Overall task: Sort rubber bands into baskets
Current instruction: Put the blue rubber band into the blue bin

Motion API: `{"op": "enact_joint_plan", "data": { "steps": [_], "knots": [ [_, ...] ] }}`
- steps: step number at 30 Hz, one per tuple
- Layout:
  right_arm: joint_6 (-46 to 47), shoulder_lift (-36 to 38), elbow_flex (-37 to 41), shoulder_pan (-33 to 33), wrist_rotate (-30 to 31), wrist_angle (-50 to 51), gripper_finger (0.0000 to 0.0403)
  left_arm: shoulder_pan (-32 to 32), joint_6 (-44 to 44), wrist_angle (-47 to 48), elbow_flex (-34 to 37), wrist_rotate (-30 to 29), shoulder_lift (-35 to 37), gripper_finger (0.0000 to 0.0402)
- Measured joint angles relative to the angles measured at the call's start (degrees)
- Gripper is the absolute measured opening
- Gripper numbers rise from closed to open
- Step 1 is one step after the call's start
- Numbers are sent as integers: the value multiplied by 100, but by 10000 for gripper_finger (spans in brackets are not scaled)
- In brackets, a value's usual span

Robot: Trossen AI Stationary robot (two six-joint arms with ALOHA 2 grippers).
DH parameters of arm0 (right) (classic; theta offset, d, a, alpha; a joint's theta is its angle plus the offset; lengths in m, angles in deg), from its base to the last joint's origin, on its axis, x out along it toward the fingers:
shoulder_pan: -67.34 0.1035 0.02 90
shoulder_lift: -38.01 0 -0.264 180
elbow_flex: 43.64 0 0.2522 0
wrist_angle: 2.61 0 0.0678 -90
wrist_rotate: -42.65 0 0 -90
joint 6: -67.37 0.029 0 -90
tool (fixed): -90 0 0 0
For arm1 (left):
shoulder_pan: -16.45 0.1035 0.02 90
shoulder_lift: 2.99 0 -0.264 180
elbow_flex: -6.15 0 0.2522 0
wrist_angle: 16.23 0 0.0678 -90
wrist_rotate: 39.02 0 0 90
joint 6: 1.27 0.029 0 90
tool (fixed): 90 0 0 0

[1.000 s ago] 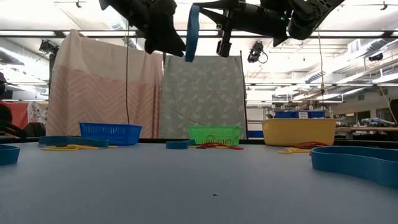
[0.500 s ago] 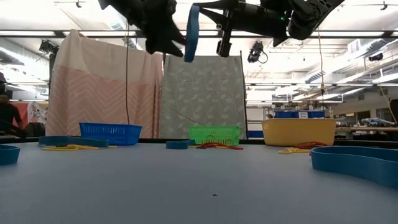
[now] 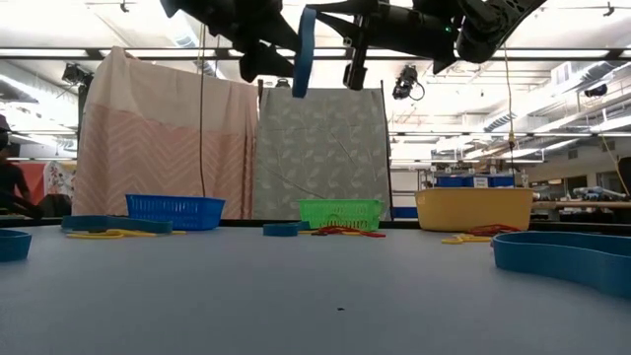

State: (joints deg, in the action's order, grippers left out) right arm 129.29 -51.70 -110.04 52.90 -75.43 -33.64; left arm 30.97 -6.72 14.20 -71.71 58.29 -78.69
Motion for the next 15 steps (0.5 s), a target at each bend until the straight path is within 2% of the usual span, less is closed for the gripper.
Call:
{"op": "enact_joint_plan", "data": {
  "steps": [6, 15],
  "knots": [
    [3, 4, 2, 0, -5, -22, 8, -2, 13, -70, 19, -102, 0, 287],
    [6, 4, 2, 0, -6, -64, 8, -7, -134, -225, 81, -208, -59, 206]
  ]
}}
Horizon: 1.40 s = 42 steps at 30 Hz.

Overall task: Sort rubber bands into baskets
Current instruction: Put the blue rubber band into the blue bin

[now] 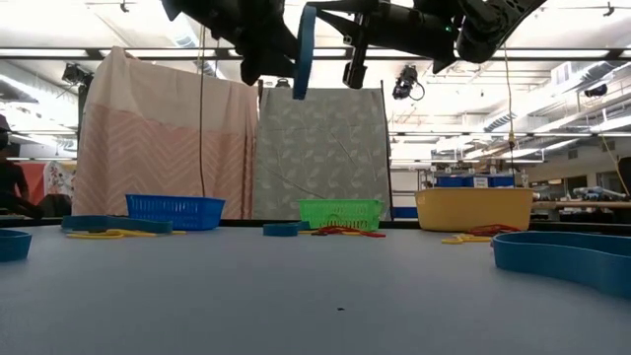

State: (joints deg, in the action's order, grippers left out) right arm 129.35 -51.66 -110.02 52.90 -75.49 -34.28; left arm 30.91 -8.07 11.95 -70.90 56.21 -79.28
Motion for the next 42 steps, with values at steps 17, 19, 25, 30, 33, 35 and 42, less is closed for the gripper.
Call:
{"op": "enact_joint_plan", "data": {
  "steps": [17, 19, 25, 30, 33, 35, 42],
  "knots": [
    [49, 0, 0, 0, -2, -298, 8, -70, -183, -182, 2, -2, -289, 89],
    [75, 0, 0, 0, -4, -328, 8, -70, -183, -195, 2, -2, -284, 68],
    [85, 0, 0, 0, -4, -354, 8, -63, -185, -245, 2, -2, -284, 9],
    [87, 0, 0, 0, -6, -382, 8, -59, -268, -240, 2, -39, -284, 5],
    [186, 0, 0, 0, -7, -409, 13, -53, -270, -231, 2, -123, -284, 4],
    [395, 0, 0, 0, -4, -466, 24, -25, -287, -217, 2, -131, -284, 3],
    [646, 0, 0, 4, -11, -848, 114, 116, -314, 53, 2, -133, -282, 2]
  ]
}}
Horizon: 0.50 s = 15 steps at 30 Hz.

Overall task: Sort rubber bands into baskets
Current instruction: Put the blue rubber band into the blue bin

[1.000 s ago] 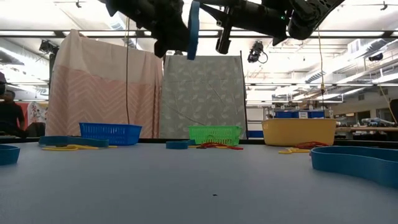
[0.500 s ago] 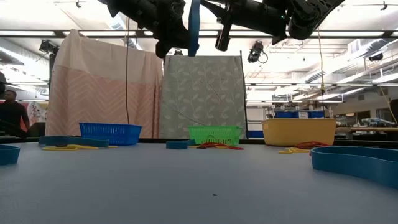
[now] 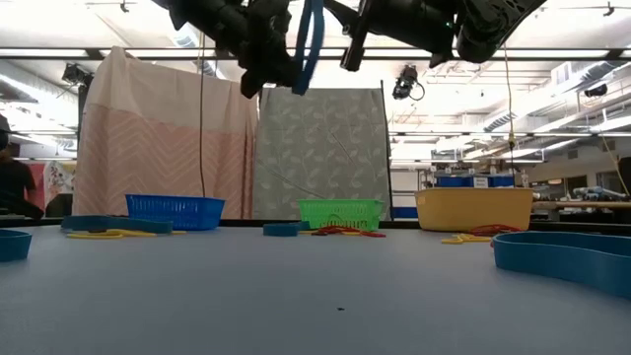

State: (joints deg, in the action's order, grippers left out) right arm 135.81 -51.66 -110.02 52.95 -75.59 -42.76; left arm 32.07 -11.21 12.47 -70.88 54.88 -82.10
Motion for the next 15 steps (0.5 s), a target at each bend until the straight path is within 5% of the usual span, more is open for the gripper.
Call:
{"op": "enact_joint_plan", "data": {
  "steps": [7, 15],
  "knots": [
    [3, 6, 0, -13, -218, -485, 216, 292, 53, 432, -7, -212, 186, 1],
    [62, 22, 0, -190, -468, -476, 271, 740, 118, 1104, -15, -434, 518, 1]
  ]
}}
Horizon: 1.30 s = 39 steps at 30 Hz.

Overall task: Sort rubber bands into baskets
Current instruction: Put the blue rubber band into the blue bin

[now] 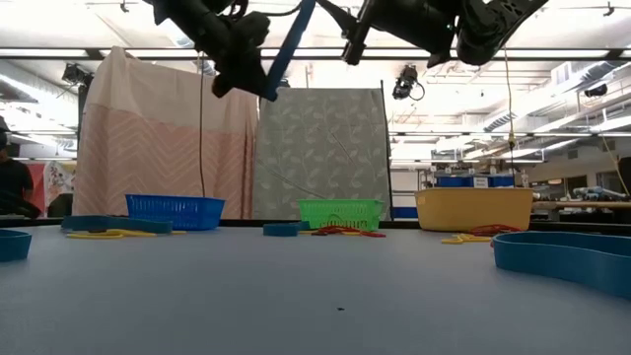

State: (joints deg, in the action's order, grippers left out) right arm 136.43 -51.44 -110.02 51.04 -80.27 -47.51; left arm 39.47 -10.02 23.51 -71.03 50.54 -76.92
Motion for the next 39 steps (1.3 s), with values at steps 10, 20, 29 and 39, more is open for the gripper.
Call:
{"op": "enact_joint_plan", "data": {
  "steps": [10, 20, 29, 39],
  "knots": [
    [-160, 11, 0, -400, -309, 1184, 271, 306, 81, 478, 7, -419, 615, 0],
    [-366, 11, 0, -695, -228, 1950, 270, 377, 61, 919, 11, -1532, 1188, 0],
    [-347, 11, 0, -709, -297, 1953, 270, 1235, -80, 1701, 11, -2238, 686, 0],
    [-389, 11, 0, -602, -297, 1958, 270, 1858, -96, 2356, 13, -2224, -197, 0]
  ]
}}
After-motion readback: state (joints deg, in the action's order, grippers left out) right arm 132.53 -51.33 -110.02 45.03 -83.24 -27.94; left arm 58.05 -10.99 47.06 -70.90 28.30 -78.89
